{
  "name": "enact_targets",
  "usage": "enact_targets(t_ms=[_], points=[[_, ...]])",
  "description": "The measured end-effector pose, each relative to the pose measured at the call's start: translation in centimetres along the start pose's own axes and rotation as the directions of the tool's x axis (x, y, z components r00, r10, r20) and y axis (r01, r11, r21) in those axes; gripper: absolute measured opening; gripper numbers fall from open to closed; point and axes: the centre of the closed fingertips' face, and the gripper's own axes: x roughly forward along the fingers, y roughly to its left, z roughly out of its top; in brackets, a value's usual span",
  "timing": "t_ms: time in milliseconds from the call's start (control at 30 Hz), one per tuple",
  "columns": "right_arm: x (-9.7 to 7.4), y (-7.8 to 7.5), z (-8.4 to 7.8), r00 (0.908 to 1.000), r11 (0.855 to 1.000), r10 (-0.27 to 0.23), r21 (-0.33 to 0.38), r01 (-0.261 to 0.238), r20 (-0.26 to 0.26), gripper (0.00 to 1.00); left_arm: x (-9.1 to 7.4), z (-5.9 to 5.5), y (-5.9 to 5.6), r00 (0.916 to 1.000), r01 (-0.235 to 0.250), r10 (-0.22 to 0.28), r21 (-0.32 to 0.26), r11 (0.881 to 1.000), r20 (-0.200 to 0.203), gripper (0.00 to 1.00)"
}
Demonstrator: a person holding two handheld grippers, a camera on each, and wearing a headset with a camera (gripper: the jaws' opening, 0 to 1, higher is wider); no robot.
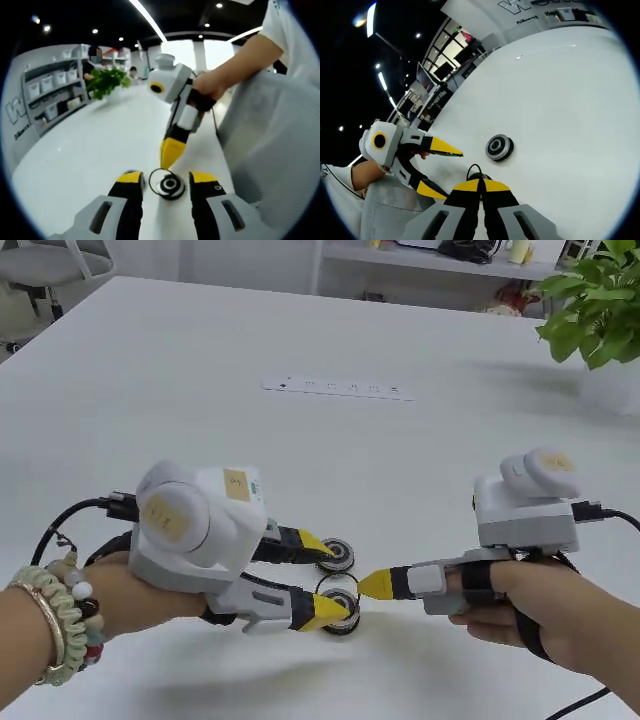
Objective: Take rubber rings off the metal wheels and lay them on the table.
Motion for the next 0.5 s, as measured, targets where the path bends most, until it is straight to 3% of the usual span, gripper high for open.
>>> enact_targets(t_ms=[167,300,500], points=[[-0.1,0.2,0.1,1.0000,1.000,0.005,-0.006,-0.005,0.006,0.00,-1.0,1.0,0.0,0.9999,0.010,-0.011,0.017,1.000,0.009,0.45],[-0.1,0.5,0.2,0.9999,1.000,0.008,-0.012,-0.007,0.012,0.00,-1.8,1.7,-0.1,0.9990,0.035,-0.035,-0.003,0.999,0.029,0.46],[-0.4,0.8,0.8,0.9992,1.000,0.016,-0.014,-0.015,0.038,0.00,-3.0,2.4,0.4,0.9993,0.025,-0.026,0.015,1.000,0.027,0.52]])
